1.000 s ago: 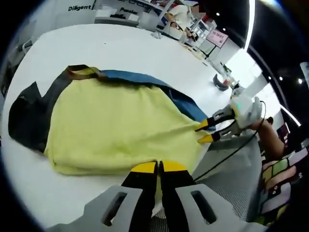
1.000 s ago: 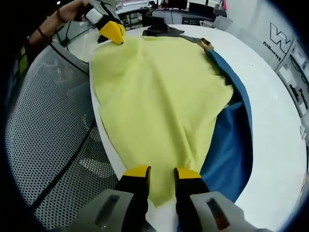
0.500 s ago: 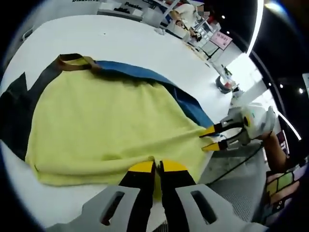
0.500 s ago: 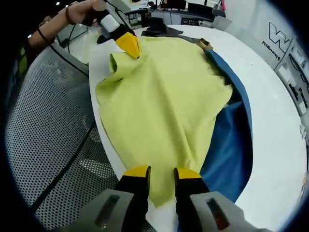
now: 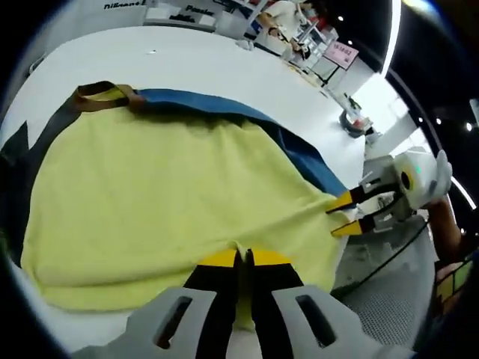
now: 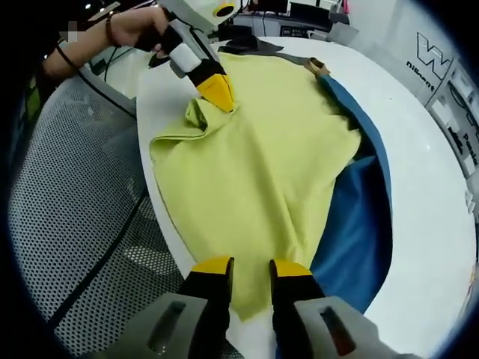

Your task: Fold the garment on the visible template until the final outline fits inside the template.

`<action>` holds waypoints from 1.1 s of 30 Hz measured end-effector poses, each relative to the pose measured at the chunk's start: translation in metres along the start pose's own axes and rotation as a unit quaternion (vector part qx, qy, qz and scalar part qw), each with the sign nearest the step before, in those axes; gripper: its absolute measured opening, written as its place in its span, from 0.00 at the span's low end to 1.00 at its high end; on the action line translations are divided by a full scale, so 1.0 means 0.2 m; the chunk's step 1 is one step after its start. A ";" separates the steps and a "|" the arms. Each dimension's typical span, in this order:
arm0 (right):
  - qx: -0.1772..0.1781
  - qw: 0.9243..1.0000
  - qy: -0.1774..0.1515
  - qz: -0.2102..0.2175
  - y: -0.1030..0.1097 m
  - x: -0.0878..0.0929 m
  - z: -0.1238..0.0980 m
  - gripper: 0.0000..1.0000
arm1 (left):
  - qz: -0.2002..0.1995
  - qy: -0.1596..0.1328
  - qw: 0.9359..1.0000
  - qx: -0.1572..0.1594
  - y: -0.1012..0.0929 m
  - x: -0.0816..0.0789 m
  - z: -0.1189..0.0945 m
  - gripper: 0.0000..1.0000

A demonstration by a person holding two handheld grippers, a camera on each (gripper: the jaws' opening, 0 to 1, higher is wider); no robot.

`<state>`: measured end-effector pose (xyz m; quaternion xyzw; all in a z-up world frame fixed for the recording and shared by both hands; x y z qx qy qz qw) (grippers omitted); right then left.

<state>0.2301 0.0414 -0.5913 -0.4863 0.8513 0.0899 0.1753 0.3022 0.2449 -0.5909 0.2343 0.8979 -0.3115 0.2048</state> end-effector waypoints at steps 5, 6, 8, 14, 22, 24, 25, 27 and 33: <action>-0.001 1.000 0.005 0.001 0.00 0.00 0.00 0.14 | 0.008 -0.037 0.999 0.012 -0.02 -0.02 -0.04 0.04; 0.000 1.000 0.005 0.003 0.00 0.00 0.00 0.14 | 0.013 -0.040 0.999 0.014 -0.02 -0.03 -0.04 0.06; 0.001 1.000 0.004 0.004 0.00 0.00 0.00 0.13 | 0.026 -0.053 0.998 0.015 -0.04 -0.04 -0.07 0.11; 0.003 1.000 0.001 0.011 -0.01 0.00 0.00 0.12 | 0.093 -0.048 0.995 -0.002 -0.08 -0.03 -0.14 0.21; 0.006 1.000 -0.004 0.016 -0.01 0.01 0.00 0.12 | 0.107 -0.028 0.994 0.010 -0.16 0.04 -0.15 0.20; 0.006 1.000 -0.005 0.017 -0.01 0.00 0.00 0.12 | 0.102 -0.017 0.995 0.006 -0.17 0.07 -0.14 0.21; 0.006 1.000 -0.006 0.018 -0.01 0.00 0.00 0.12 | 0.102 -0.015 0.995 0.004 -0.17 0.08 -0.13 0.23; 0.007 1.000 -0.006 0.019 -0.01 0.00 0.00 0.12 | 0.107 0.011 0.994 0.000 -0.16 0.11 -0.12 0.27; 0.006 1.000 -0.002 0.019 -0.01 0.00 0.00 0.12 | 0.101 0.002 0.995 -0.005 -0.19 0.12 -0.10 0.27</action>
Point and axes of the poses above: the point that each gripper's makers call its tool centre point, and the gripper's own axes: z roughly forward along the fingers, y roughly to its left, x roughly out of its underside, the point moved 6 cm from there along -z, roughly backward along the fingers
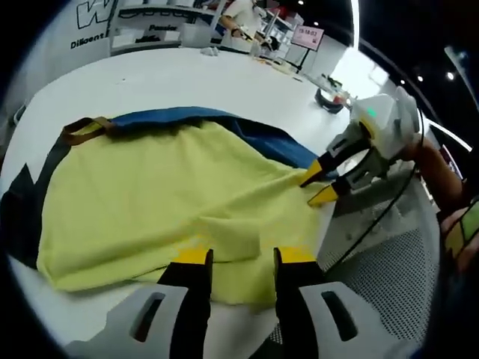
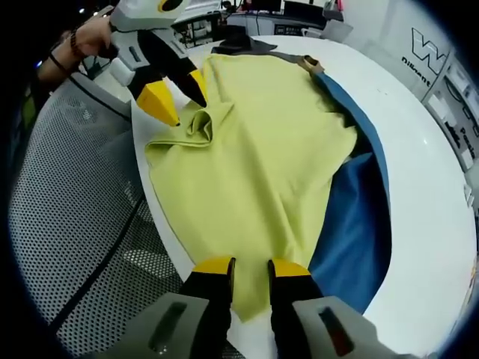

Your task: Fold the garment on the visible template until the final outline fits inside the template.

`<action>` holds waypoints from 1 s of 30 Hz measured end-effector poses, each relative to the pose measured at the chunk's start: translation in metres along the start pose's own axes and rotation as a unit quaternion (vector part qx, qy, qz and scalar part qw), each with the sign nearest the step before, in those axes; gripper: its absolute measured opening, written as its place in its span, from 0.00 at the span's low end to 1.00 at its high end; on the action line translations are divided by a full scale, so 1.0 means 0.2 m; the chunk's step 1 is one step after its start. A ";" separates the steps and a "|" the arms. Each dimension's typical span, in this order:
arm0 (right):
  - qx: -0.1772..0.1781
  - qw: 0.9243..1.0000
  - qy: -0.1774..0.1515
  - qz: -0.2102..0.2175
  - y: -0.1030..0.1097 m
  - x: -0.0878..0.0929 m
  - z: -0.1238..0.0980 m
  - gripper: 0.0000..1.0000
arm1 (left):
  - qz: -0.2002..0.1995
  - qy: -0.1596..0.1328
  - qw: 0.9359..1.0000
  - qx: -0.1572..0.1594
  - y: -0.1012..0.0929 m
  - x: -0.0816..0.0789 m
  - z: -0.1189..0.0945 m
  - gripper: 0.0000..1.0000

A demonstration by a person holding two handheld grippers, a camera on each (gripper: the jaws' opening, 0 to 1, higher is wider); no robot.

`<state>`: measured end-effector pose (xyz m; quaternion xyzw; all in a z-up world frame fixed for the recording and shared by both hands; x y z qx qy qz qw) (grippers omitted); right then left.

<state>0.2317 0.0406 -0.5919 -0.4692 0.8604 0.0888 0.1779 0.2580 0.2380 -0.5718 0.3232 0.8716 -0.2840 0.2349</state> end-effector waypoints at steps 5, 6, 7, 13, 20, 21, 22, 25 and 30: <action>-0.001 1.000 0.001 -0.001 0.00 0.00 0.00 0.12 | -0.020 -0.002 1.000 -0.011 -0.02 -0.01 0.03 0.23; 0.000 1.000 0.001 0.002 0.00 0.00 0.00 0.12 | -0.024 -0.003 1.000 -0.012 -0.02 -0.02 0.05 0.23; 0.000 1.000 0.000 0.003 0.00 0.00 0.00 0.12 | -0.023 0.000 1.000 -0.014 -0.02 -0.02 0.05 0.22; 0.003 1.000 -0.006 0.009 0.00 0.00 0.00 0.12 | -0.027 0.015 0.999 -0.020 -0.03 -0.01 0.10 0.15; 0.003 1.000 -0.012 0.012 0.00 0.01 0.00 0.12 | -0.025 0.022 0.999 -0.036 -0.01 0.01 0.13 0.11; 0.003 1.000 -0.012 0.012 0.00 0.01 0.00 0.12 | -0.022 0.024 0.999 -0.037 -0.01 0.01 0.13 0.11; 0.004 1.000 -0.013 0.014 0.00 0.01 0.00 0.12 | -0.018 0.026 0.999 -0.040 -0.02 0.00 0.13 0.11; 0.006 1.000 -0.013 0.017 0.01 0.01 0.00 0.12 | -0.005 0.032 0.998 -0.049 -0.02 0.01 0.14 0.10; 0.009 1.000 -0.015 0.017 0.01 0.01 0.00 0.12 | 0.010 0.036 0.997 -0.069 -0.01 0.01 0.13 0.04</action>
Point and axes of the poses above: the point that each gripper's makers call its tool centre point, and the gripper's own axes: z roughly forward along the fingers, y roughly to its left, x roughly out of its underside, the point moved 6 cm from there along -z, roughly backward along the fingers
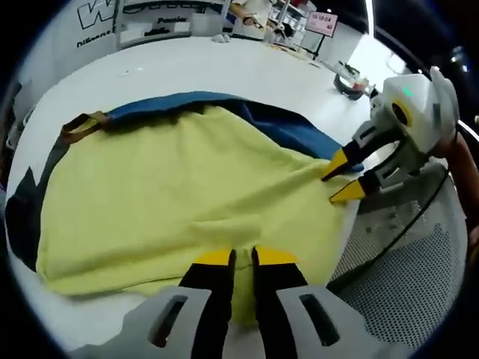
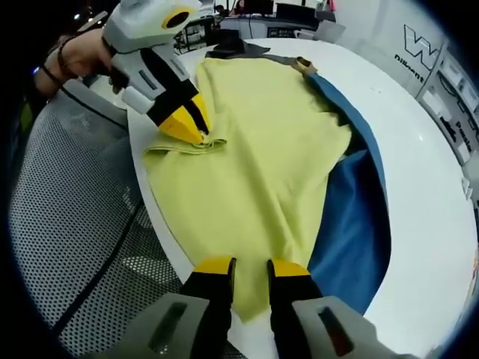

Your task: Fold the garment on the visible template until the final outline fits inside the template.

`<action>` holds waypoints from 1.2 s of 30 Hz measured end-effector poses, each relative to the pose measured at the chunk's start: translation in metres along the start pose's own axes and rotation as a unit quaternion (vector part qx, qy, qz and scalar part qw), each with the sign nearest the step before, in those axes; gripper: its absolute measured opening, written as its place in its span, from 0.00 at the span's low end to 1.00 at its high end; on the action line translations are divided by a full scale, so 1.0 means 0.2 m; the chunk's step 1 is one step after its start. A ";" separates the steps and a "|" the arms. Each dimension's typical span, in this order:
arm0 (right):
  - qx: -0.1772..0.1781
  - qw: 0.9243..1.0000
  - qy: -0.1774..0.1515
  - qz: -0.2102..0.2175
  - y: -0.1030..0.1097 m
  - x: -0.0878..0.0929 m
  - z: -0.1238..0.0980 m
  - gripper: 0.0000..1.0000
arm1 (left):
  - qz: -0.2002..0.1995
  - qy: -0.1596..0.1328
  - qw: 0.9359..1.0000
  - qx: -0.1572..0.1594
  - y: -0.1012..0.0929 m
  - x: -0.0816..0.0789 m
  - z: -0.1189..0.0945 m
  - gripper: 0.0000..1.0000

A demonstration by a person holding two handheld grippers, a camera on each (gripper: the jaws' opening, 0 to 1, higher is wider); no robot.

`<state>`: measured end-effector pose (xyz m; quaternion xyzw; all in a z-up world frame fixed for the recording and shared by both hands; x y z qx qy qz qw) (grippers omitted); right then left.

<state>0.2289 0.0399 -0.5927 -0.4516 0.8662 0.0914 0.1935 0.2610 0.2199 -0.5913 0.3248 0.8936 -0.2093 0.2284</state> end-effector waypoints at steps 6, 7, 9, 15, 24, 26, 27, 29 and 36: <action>0.012 0.999 0.000 0.035 0.00 0.00 0.00 0.10 | 0.001 -0.002 1.000 0.009 0.01 0.01 -0.03 0.00; 0.010 1.000 0.002 0.017 0.00 0.00 0.00 0.10 | 0.004 -0.005 1.000 0.010 0.01 0.01 -0.04 0.00; 0.010 1.000 0.004 0.012 0.00 0.00 0.00 0.10 | 0.005 -0.008 1.000 0.013 0.02 0.00 -0.08 0.00; 0.005 1.000 0.007 0.008 0.00 0.00 0.00 0.10 | -0.016 -0.021 0.999 0.020 0.03 0.02 -0.21 0.00; 0.011 1.000 0.003 0.008 0.00 0.00 0.00 0.09 | -0.034 -0.012 0.999 0.020 0.05 0.12 -0.38 0.00; 0.011 1.000 0.002 0.007 -0.01 -0.01 0.00 0.09 | -0.034 -0.007 0.999 0.017 0.06 0.15 -0.41 0.00; 0.011 1.000 0.003 0.008 -0.01 -0.01 0.00 0.09 | -0.036 -0.004 0.999 0.016 0.06 0.16 -0.42 0.00; 0.010 1.000 0.004 0.005 -0.01 -0.01 0.00 0.09 | -0.038 0.004 0.999 0.014 0.07 0.18 -0.45 0.00; 0.010 1.000 0.002 0.008 -0.03 -0.01 0.00 0.05 | -0.031 0.045 0.998 -0.014 0.13 0.28 -0.56 0.00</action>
Point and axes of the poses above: the point that each gripper's makers call its tool centre point, and the gripper's own axes: z roughly forward along the fingers, y roughly to its left, x roughly out of its underside, the point moved 6 cm from there along -z, roughly backward along the fingers
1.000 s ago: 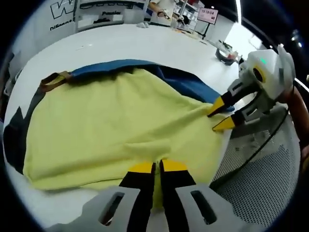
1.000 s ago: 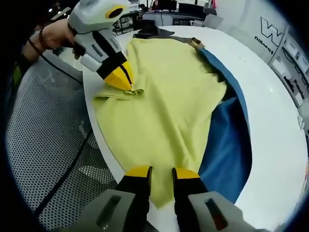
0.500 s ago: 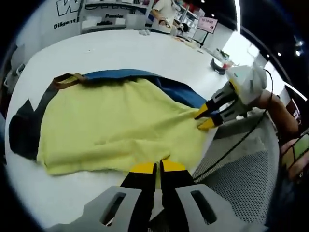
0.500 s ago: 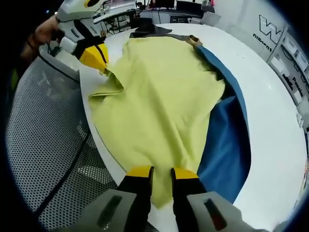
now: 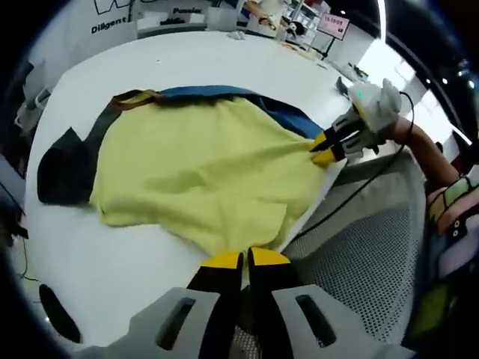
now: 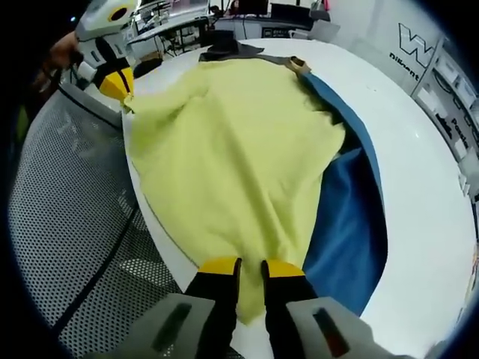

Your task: Fold the garment on the visible template until the final outline fits inside the template.

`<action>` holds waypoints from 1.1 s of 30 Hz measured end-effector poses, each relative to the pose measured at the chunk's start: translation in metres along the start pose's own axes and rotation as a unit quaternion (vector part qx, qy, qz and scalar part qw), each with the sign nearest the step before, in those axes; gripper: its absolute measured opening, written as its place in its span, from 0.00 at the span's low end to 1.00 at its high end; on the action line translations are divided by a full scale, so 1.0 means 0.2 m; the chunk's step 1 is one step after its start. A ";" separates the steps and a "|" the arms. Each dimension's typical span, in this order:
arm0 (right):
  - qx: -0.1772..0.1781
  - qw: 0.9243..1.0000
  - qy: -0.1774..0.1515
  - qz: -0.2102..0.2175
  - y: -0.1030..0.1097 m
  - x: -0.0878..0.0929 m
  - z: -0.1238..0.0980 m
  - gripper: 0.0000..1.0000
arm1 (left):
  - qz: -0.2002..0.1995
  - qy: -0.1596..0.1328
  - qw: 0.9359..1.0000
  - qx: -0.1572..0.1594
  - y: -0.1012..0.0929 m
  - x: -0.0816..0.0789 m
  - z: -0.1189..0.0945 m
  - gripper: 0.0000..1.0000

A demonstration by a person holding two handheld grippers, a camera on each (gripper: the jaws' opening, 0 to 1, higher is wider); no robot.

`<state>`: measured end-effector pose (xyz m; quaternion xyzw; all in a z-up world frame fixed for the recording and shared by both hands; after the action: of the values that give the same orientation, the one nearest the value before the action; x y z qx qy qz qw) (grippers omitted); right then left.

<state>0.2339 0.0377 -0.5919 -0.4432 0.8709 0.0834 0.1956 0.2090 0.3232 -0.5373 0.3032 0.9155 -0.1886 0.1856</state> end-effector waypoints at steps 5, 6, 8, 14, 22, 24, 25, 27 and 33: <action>-0.001 1.000 0.010 -0.006 0.00 0.00 0.00 0.05 | 0.012 0.028 0.999 -0.025 0.05 0.06 -0.05 0.00; -0.001 1.000 0.012 -0.003 0.00 -0.01 0.00 0.05 | 0.012 0.031 0.999 -0.025 0.05 0.07 -0.06 0.00; -0.002 1.000 0.020 -0.001 0.00 -0.01 0.00 0.05 | 0.002 0.031 0.999 -0.028 0.08 0.09 -0.09 0.00; -0.003 0.999 0.039 -0.019 0.01 -0.01 0.00 0.04 | -0.005 0.067 0.995 -0.080 0.15 0.15 -0.18 0.00; -0.022 0.997 0.067 -0.037 0.06 0.01 -0.01 0.03 | 0.008 0.118 0.988 -0.098 0.12 0.21 -0.19 0.00; -0.024 0.996 0.081 -0.039 0.06 0.02 -0.02 0.00 | 0.015 0.135 0.985 -0.103 0.13 0.22 -0.18 0.00; -0.028 0.995 0.083 -0.037 0.06 0.02 -0.02 0.00 | 0.019 0.147 0.983 -0.107 0.13 0.23 -0.18 0.00; -0.033 0.995 0.086 -0.034 0.07 0.03 -0.02 0.00 | 0.017 0.155 0.982 -0.104 0.12 0.23 -0.17 0.00; -0.062 0.993 0.097 -0.023 0.11 0.04 -0.03 0.00 | 0.037 0.183 0.977 -0.106 0.14 0.24 -0.19 0.00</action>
<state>0.2093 0.0430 -0.5910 -0.4804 0.8685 0.0891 0.0841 0.1819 0.3845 -0.5336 0.3452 0.9367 -0.0244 0.0529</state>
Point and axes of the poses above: the point that each gripper's makers call its tool centre point, and the gripper's own axes: z roughly forward along the fingers, y roughly to its left, x roughly out of its underside, the point moved 6 cm from there along -z, roughly backward along the fingers
